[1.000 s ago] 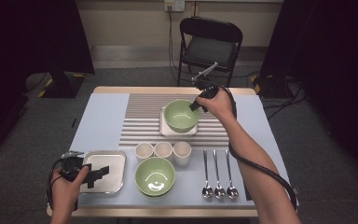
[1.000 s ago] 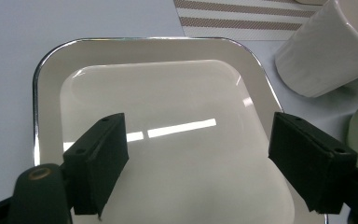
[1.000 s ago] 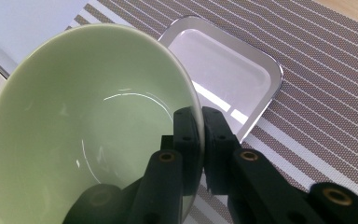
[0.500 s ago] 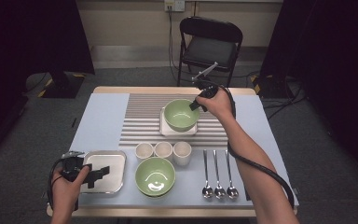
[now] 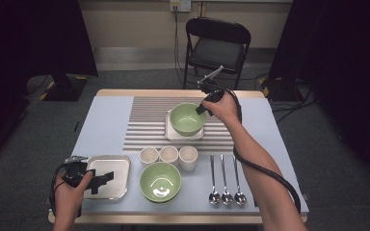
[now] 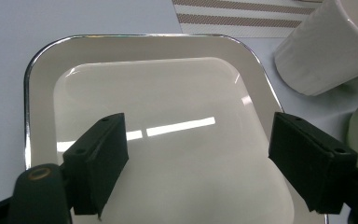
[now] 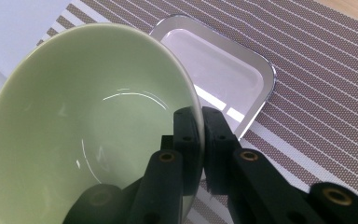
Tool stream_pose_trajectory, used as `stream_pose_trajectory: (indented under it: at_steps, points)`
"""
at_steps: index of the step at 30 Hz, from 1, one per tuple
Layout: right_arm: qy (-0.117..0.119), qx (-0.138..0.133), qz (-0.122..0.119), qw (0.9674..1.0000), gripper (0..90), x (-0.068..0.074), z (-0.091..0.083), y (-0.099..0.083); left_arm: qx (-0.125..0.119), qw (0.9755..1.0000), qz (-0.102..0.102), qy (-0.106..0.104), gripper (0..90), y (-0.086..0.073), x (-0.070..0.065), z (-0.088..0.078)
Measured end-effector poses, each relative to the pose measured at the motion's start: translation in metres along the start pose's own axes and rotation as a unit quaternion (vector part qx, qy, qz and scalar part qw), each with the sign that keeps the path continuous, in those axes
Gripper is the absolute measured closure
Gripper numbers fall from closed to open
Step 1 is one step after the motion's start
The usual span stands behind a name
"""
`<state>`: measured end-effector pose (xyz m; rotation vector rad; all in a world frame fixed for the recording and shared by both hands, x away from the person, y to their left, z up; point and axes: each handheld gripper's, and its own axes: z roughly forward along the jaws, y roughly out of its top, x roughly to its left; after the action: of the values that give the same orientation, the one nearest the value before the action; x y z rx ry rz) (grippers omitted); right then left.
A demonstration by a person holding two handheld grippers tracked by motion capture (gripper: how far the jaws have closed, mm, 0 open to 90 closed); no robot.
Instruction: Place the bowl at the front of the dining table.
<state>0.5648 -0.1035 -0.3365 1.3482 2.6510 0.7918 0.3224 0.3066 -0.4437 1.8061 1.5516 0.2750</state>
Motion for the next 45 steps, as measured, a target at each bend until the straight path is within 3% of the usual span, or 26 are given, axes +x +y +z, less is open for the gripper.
stream_pose_trajectory:
  at_steps: [21, 45]
  points:
    - [-0.026, -0.016, 0.015, 0.9994, 85.8, -0.005, 0.011, 0.0, -0.001, 1.0, 0.002, 0.001, 19.3, 0.0, 0.0, -0.001]
    - [-0.037, -0.02, 0.04, 0.9983, 85.8, -0.015, 0.022, -0.003, -0.005, 1.0, 0.002, 0.004, 19.3, 0.001, 0.0, 0.0]
